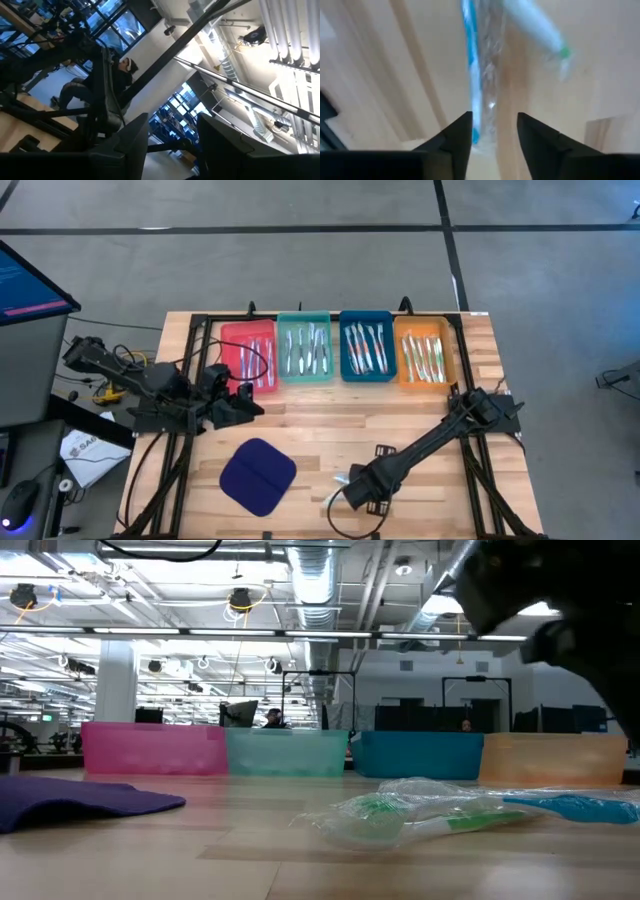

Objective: Pick & Place Toothbrushes
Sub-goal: Put the blue toothbrush into the red bin

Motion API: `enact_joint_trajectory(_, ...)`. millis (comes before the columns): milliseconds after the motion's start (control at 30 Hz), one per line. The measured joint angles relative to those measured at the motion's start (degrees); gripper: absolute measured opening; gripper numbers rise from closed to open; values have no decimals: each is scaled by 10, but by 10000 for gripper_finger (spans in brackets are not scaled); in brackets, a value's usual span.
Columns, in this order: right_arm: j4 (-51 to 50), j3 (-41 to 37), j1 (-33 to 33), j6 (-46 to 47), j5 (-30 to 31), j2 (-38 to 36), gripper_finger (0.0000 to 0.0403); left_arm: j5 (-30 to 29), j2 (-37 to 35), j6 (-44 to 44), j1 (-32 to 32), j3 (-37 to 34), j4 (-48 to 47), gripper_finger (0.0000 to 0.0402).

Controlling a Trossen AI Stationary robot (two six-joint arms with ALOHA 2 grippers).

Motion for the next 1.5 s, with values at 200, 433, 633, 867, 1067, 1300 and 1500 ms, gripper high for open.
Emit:
enact_joint_trajectory(200,25,-13,9,18,-20,0,208,-5,0,-1,0,0,6,163)
enact_joint_trajectory(433,68,-13,24,5,-10,0,248,-5,0,1,0,0,9,163)
enact_joint_trajectory(633,74,-13,26,4,46,0,249,-4,0,1,0,0,11,163)
enact_joint_trajectory(867,98,-28,15,4,62,-1,249,-11,0,2,-4,0,12,163)
enact_joint_trajectory(1067,143,-63,12,6,62,-1,249,-14,0,3,-4,0,14,163)
enact_joint_trajectory(1300,170,-83,8,4,66,-4,249,-18,0,3,-4,0,16,163)
enact_joint_trajectory(1500,187,-91,-3,16,78,-4,249,-29,0,3,-4,0,16,163)
